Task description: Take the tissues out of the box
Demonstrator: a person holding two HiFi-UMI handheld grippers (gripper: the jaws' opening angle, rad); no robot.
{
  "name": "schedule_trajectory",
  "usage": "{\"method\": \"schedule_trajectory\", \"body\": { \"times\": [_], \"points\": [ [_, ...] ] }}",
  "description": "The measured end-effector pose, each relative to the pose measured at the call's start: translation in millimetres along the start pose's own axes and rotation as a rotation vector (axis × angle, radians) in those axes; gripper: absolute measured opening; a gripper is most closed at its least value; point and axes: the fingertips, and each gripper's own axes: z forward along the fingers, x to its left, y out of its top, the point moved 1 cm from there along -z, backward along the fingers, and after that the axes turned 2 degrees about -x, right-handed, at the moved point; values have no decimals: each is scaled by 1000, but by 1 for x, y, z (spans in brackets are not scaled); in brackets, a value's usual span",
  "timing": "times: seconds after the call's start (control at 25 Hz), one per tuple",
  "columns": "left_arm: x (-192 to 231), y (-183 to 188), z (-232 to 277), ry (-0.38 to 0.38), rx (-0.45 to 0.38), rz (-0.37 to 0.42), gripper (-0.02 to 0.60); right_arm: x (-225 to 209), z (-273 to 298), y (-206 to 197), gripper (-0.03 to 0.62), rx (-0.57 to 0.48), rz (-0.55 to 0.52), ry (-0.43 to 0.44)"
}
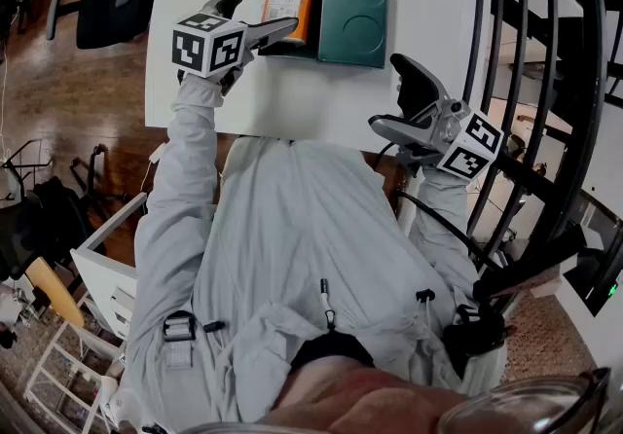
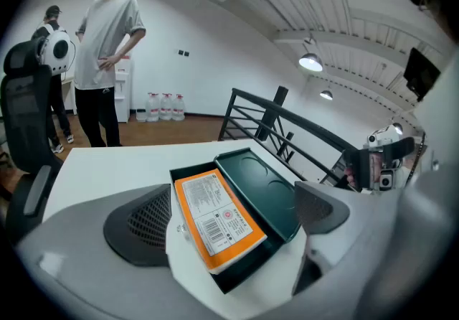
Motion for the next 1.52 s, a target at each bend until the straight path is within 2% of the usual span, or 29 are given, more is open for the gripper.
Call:
{"method": "schedule_trajectory", "body": {
  "times": [0.2,0.48,0.64,0.88,1.04,1.24,1.52],
  "points": [
    [10,-20,43,58,140,-11,534,-6,-8,-4,563,2,31,13],
    [24,-33,72,158,272,-25,534,-7,-10,-12,563,24,72,40],
    [31,-43,89,187,338,-19,532,-12,-11,-17,563,27,93,41],
    [34,-50,90,210,366,-14,522,-19,-14,-18,563,16,118,28],
    [28,-49,87,220,382,16,483,-23,-12,-19,563,16,129,23],
    [23,-48,83,235,369,57,441,-22,-7,-22,563,28,134,26],
    [23,-46,82,225,342,43,402,-25,-6,-26,563,42,138,15]
  ]
}}
